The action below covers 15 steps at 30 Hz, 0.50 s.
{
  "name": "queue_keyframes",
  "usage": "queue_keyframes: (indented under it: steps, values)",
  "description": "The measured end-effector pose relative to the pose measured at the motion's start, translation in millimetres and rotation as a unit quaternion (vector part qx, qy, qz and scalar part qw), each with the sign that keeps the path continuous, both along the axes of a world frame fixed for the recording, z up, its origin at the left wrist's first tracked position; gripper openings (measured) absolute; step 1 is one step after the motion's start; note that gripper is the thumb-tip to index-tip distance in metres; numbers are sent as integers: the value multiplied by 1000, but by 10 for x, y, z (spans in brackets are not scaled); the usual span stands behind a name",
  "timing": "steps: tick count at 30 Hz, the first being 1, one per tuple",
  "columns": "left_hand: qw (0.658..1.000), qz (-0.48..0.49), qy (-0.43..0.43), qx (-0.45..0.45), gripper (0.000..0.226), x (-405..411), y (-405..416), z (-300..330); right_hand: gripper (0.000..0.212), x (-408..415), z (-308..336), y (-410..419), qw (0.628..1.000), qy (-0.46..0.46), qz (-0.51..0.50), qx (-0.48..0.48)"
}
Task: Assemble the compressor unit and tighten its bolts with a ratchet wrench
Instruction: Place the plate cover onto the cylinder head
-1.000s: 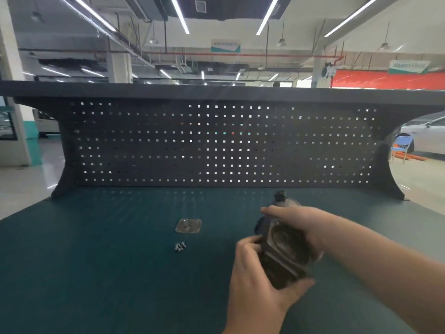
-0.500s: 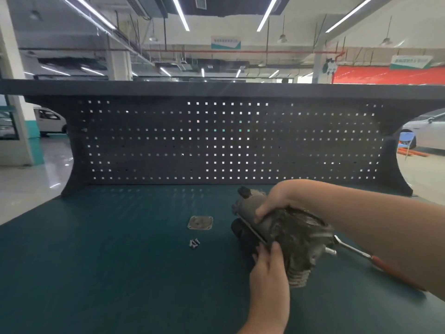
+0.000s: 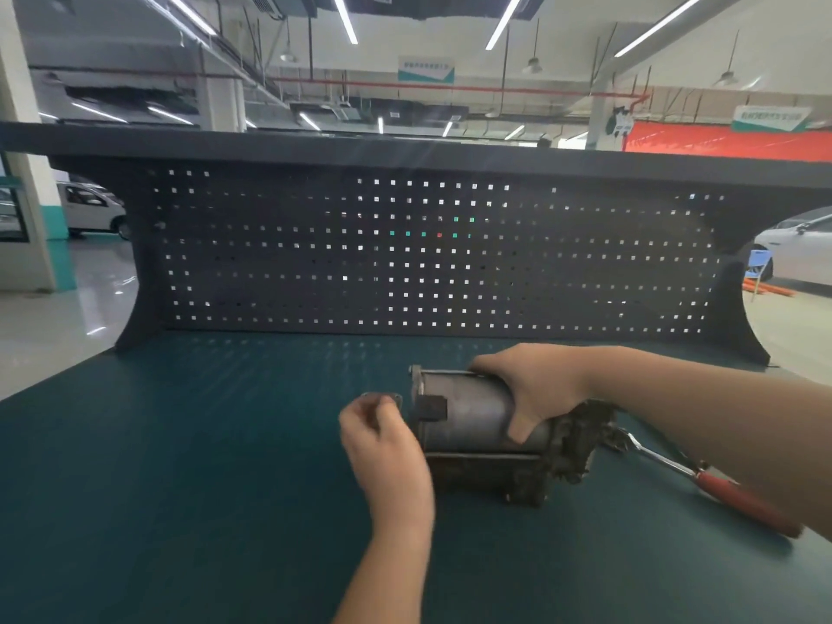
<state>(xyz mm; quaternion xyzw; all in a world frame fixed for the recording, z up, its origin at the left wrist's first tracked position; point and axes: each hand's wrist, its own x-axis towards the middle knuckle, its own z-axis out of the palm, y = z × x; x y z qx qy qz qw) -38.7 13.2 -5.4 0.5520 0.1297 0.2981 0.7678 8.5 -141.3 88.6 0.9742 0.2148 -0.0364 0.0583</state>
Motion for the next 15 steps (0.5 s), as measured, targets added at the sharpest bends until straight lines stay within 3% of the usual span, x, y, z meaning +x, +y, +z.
queue_keyframes:
  steps: [3,9,12,15]
  values:
    - [980,-192,36,-28,19,118,86,-63,88,-200,-58,36,996,-61,44,-45]
    - [981,-187,30,-48,32,131,97,-86,101,-320,-186,35,986,-136,46,-86]
    - [980,-194,27,-47,32,138,87,-96,109,-206,-111,12,989,-106,29,-99]
    - [972,-228,-16,53,48,156,120,-135,109,-64,-34,-9,997,-44,-35,-58]
